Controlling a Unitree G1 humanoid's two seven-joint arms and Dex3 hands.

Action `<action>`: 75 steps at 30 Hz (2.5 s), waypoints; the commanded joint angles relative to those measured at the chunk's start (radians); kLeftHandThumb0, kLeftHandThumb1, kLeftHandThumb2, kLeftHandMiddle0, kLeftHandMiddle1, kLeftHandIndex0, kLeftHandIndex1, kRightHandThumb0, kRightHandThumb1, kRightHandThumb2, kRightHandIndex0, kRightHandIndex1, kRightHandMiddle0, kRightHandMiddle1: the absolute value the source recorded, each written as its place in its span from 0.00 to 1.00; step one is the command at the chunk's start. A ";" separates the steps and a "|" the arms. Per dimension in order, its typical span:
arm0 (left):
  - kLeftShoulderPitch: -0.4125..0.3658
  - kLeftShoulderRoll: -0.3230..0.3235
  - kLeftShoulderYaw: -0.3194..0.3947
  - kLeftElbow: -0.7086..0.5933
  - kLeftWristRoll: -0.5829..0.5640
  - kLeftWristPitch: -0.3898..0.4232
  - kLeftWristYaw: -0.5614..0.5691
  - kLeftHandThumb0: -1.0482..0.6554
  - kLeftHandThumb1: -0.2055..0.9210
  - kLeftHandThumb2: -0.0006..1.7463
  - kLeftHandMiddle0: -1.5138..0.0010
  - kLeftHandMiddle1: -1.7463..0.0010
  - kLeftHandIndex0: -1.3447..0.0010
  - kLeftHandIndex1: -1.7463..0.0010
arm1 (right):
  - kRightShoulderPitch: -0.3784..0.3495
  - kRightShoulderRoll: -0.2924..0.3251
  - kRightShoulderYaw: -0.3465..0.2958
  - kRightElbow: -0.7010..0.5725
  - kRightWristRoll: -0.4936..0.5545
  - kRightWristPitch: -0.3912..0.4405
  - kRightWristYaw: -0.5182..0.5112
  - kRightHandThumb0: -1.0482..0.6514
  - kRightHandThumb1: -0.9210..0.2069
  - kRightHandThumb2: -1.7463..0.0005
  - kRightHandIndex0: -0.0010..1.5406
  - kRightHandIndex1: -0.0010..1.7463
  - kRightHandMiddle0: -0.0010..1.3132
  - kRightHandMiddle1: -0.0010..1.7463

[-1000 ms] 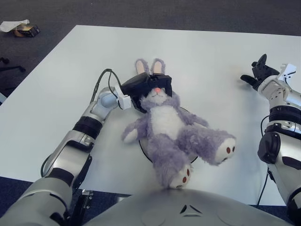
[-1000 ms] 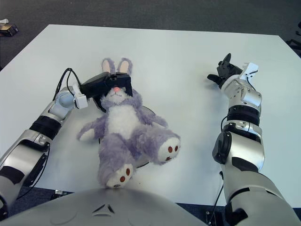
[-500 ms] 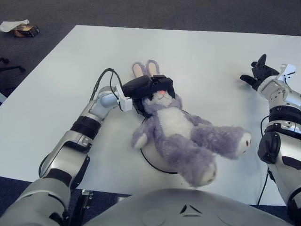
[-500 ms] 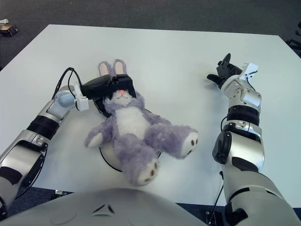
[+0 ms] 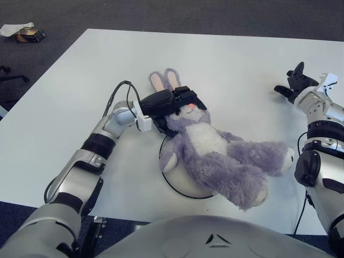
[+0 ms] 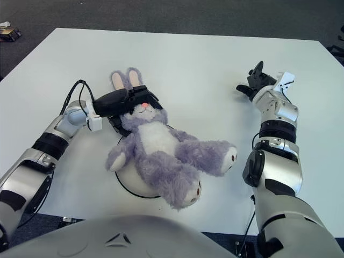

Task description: Put the doll into the plate.

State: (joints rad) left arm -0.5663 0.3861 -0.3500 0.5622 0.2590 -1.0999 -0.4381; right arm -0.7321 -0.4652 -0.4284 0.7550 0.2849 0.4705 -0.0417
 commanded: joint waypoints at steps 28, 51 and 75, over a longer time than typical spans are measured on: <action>-0.056 -0.009 -0.026 0.119 -0.040 -0.083 -0.006 0.00 1.00 0.54 1.00 0.87 1.00 0.68 | -0.028 -0.017 0.008 0.078 -0.013 -0.013 0.005 0.18 0.00 0.53 0.28 1.00 0.00 0.94; -0.218 0.093 -0.071 0.134 -0.609 -0.009 -0.700 0.00 1.00 0.38 1.00 1.00 1.00 0.88 | -0.038 -0.018 0.008 0.106 -0.004 -0.018 0.011 0.19 0.00 0.52 0.27 1.00 0.00 0.97; -0.396 0.238 0.076 0.348 -0.500 0.637 -1.132 0.00 1.00 0.63 1.00 1.00 0.98 0.98 | -0.036 -0.023 0.040 0.125 -0.012 -0.018 0.023 0.20 0.00 0.50 0.26 1.00 0.00 0.96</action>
State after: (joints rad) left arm -0.9534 0.6398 -0.2903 0.9074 -0.2668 -0.4798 -1.5530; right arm -0.7754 -0.4937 -0.3936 0.8582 0.2835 0.4343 -0.0198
